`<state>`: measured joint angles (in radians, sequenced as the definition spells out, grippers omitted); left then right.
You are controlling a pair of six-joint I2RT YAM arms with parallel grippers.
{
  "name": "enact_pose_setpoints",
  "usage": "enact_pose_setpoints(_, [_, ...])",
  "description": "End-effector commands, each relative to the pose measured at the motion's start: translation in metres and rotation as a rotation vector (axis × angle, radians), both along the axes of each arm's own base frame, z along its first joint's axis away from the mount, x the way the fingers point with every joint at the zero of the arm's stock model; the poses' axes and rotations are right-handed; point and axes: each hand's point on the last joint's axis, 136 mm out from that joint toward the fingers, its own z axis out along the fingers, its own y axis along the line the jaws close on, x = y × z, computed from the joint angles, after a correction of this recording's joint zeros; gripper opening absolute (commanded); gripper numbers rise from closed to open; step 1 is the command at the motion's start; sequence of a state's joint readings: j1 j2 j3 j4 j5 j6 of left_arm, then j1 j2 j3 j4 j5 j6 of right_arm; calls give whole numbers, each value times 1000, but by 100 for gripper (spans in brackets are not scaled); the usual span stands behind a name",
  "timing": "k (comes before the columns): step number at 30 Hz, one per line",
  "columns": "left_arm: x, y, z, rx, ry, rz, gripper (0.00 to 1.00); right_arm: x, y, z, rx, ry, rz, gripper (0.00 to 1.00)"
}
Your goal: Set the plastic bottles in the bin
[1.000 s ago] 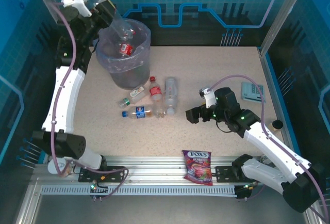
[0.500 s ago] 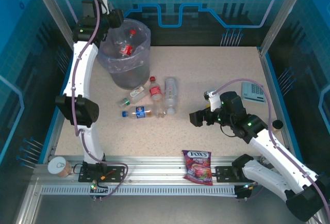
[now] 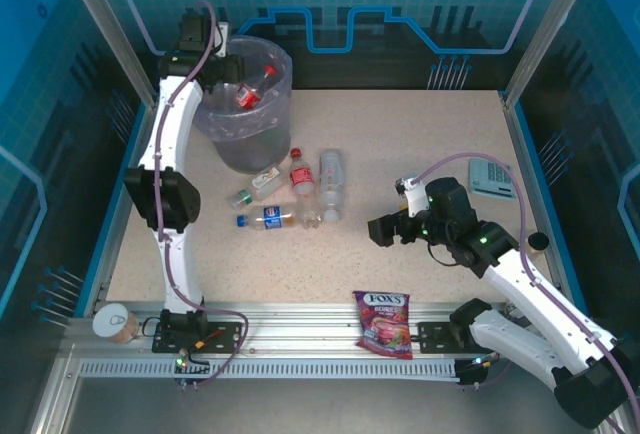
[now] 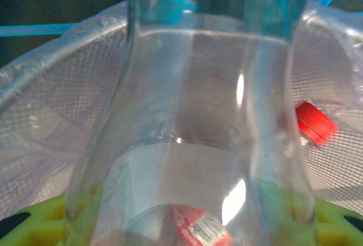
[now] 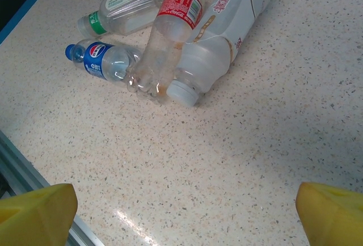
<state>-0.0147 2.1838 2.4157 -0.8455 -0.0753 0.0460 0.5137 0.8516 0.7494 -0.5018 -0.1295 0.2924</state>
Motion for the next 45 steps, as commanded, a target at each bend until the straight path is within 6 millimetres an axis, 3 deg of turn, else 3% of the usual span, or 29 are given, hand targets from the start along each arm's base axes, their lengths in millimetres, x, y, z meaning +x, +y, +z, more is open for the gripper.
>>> enact_pose_setpoints(1, [3,10,-20,42,51,0,0,0,-7,-4,-14,10,-27,100])
enact_pose_setpoints(10, [9,12,-62,48,138,-4,1,1,-8,-6,-20,13,-32,100])
enact_pose_setpoints(12, [9,12,-66,47,148,-5,10,1,-7,-7,-20,14,-30,100])
enact_pose_setpoints(16, [7,9,-64,39,146,-15,46,2,-6,-9,-20,17,-29,100])
enact_pose_setpoints(26, [-4,2,-28,22,90,-44,89,6,0,-11,-4,27,-17,100])
enact_pose_setpoints(30, [-11,-2,-12,4,65,-62,99,8,1,-11,-5,27,-21,100])
enact_pose_setpoints(39, [-24,-12,32,-37,-42,-86,99,16,0,-15,-10,39,-57,100])
enact_pose_setpoints(42, [-23,-15,28,-47,-37,-98,99,17,2,-16,-6,47,-52,100])
enact_pose_setpoints(45, [-22,-10,8,-20,28,-80,96,16,2,-16,-6,50,-52,100])
